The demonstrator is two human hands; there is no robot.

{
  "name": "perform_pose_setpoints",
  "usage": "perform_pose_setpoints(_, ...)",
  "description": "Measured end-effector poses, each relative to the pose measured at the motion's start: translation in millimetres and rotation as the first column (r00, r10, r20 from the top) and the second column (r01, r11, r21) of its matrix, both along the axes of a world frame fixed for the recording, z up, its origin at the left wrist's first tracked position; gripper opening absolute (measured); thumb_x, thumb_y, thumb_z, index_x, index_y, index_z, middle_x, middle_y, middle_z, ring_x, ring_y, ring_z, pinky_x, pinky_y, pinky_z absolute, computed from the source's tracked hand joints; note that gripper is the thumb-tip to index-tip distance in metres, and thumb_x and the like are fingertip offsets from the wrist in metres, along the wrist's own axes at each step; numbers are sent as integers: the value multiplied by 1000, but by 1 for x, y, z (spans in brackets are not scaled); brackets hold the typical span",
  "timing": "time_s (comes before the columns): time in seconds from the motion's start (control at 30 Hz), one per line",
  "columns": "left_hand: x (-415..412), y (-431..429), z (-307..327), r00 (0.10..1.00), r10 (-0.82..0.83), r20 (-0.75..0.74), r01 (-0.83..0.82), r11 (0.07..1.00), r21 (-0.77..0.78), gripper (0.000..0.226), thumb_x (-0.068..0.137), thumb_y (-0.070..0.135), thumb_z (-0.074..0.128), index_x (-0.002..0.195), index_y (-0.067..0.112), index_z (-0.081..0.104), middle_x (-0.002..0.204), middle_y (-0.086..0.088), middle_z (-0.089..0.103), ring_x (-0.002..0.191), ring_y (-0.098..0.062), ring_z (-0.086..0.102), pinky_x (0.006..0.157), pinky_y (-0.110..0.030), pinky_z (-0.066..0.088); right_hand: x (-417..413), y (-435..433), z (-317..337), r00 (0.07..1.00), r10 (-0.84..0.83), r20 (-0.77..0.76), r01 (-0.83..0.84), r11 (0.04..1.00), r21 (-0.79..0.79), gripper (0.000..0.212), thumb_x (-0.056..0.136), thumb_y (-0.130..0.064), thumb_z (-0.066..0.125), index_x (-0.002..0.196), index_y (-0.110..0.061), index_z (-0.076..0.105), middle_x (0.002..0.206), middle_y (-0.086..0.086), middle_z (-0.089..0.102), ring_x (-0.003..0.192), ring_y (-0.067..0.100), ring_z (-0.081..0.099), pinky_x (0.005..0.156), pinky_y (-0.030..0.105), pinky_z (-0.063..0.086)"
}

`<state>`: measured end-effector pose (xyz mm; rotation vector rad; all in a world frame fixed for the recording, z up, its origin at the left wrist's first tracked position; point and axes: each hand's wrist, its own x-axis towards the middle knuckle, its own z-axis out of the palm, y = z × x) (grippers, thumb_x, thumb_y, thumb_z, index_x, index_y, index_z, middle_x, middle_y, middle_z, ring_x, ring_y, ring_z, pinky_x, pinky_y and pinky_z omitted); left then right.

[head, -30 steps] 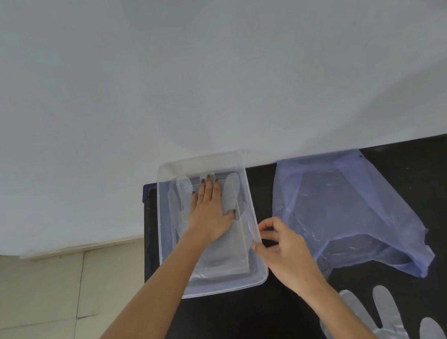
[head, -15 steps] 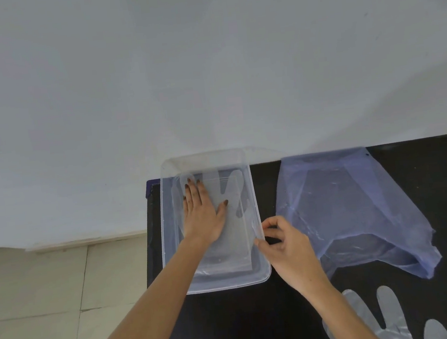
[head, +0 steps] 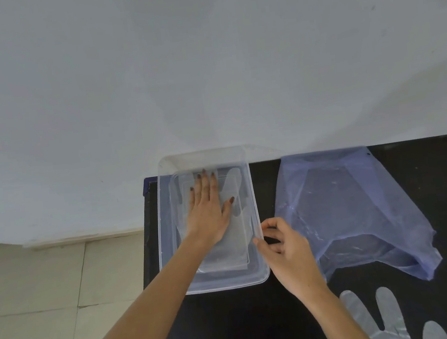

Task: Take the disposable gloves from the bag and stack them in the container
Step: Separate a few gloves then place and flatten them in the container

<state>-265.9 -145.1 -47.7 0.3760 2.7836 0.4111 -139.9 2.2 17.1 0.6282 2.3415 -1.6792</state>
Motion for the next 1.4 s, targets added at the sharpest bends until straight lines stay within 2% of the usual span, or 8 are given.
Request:
perform_pose_setpoints(0.1,3,8,1,967,-247,-57,242,967,-74,67,99,51,18,151,25,-15,158,-1,-24,144,-20,-26,119,-43,-11,0,0,-1,1000,5,-4,-5,1000,14,24,87,-27,68,110,-25,58,102,-17,66,88,-5,66,69,10,54)
perform_pose_setpoints(0.17,5,11,-3,953,-302,-37,295,946,-133,64,99,50,16,151,27,-14,159,-1,-22,144,-20,-26,118,-46,-14,0,0,-2,1000,7,-9,-7,1000,27,24,87,-27,68,109,-26,58,101,-18,65,87,-5,66,68,9,54)
perform_pose_setpoints(0.3,7,17,-9,966,-252,61,258,959,-115,64,99,50,14,150,28,-19,159,0,-24,144,-20,-26,116,-46,-17,0,1,-2,1000,22,-11,-22,1000,16,24,88,-26,67,109,-28,57,100,-20,64,87,-9,64,67,8,53)
perform_pose_setpoints(0.5,7,-2,14,976,-214,46,212,976,41,71,99,50,21,148,25,-24,156,1,-31,142,-19,-28,116,-41,-15,-1,5,0,999,45,2,-45,999,-14,26,89,-27,66,113,-25,56,105,-15,66,91,4,68,75,19,58)
perform_pose_setpoints(0.67,30,-31,16,949,-269,166,292,947,-132,92,93,55,39,147,23,-28,154,1,-35,143,-20,-29,118,-45,-13,0,3,-2,999,38,-3,-38,999,-9,26,89,-27,66,113,-25,56,102,-18,63,91,5,69,77,23,60)
perform_pose_setpoints(0.8,40,-38,8,931,-273,244,319,932,-174,99,90,57,46,147,21,-27,155,-1,-33,144,-23,-26,117,-48,-12,1,3,-2,999,47,-10,-47,999,11,27,89,-27,66,113,-24,56,102,-17,63,90,3,68,71,13,57)
perform_pose_setpoints(1.2,51,-44,12,937,-301,180,337,915,-222,99,88,56,50,149,24,-22,157,-3,-28,146,-27,-21,116,-49,-11,0,3,-1,998,59,12,-59,998,34,27,89,-29,65,114,-25,55,104,-18,63,80,-12,63,65,8,52)
perform_pose_setpoints(1.4,53,-39,23,956,-250,156,275,947,-165,96,89,58,46,148,26,-23,157,-1,-28,146,-24,-21,118,-48,-9,0,2,-1,999,50,19,-51,998,39,30,89,-33,65,116,-24,56,110,-12,66,89,-3,65,73,16,55)
